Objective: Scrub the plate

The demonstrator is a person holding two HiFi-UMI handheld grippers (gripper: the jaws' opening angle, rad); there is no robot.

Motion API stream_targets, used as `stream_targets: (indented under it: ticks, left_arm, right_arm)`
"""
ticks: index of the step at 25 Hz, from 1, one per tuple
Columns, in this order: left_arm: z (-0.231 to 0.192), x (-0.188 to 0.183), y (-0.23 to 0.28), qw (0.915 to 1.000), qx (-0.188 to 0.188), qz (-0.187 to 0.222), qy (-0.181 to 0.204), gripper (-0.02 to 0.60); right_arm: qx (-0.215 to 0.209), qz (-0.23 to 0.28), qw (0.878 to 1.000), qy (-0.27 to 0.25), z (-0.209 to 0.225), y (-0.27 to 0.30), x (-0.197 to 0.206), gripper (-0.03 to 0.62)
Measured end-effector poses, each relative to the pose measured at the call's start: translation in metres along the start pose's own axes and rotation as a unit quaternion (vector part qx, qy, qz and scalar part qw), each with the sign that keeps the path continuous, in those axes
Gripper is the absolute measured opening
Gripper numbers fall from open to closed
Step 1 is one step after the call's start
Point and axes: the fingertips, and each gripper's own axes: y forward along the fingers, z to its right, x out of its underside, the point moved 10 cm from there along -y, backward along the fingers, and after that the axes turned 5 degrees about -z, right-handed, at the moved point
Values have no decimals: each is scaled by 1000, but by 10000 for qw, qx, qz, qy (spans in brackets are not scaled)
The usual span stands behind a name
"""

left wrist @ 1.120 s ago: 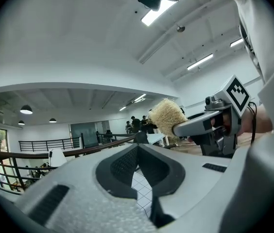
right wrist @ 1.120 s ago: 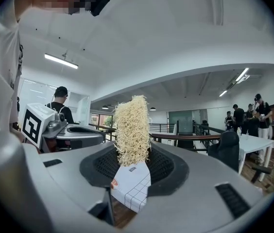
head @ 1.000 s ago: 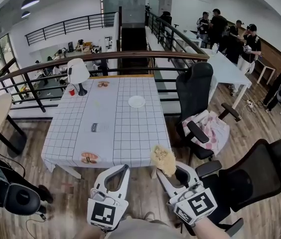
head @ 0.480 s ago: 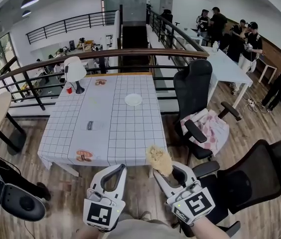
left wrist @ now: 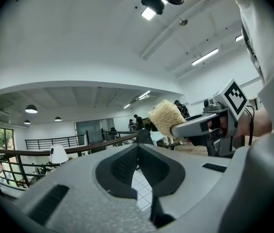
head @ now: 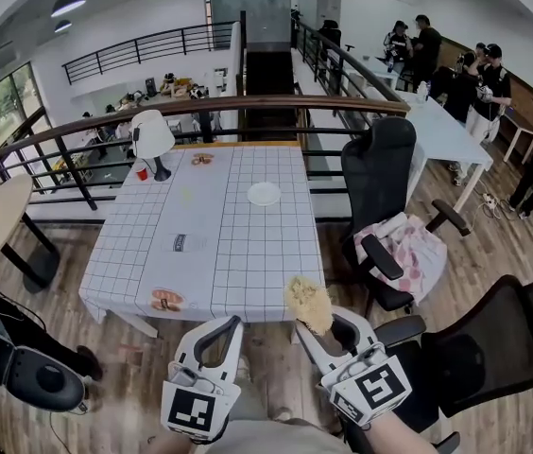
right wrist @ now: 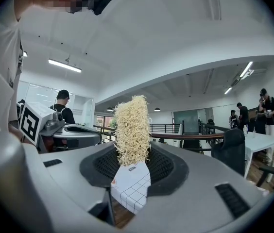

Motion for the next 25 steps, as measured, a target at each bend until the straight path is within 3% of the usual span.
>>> stream_targets:
  ticks: [11, 17, 25]
  left_arm:
    - [-55, 16, 67, 9995, 240, -44, 194, 14]
    - [-104, 25, 111, 9982, 580, 130, -94, 14]
    - [-176, 39, 175, 9983, 545, -89, -199, 14]
  right_arm:
    - [117, -39, 9998, -128, 33, 76, -1, 140]
    - [189, -161, 9997, -79, 56, 135, 1, 141]
    - [285, -350, 9990, 5, 94, 219, 2, 141]
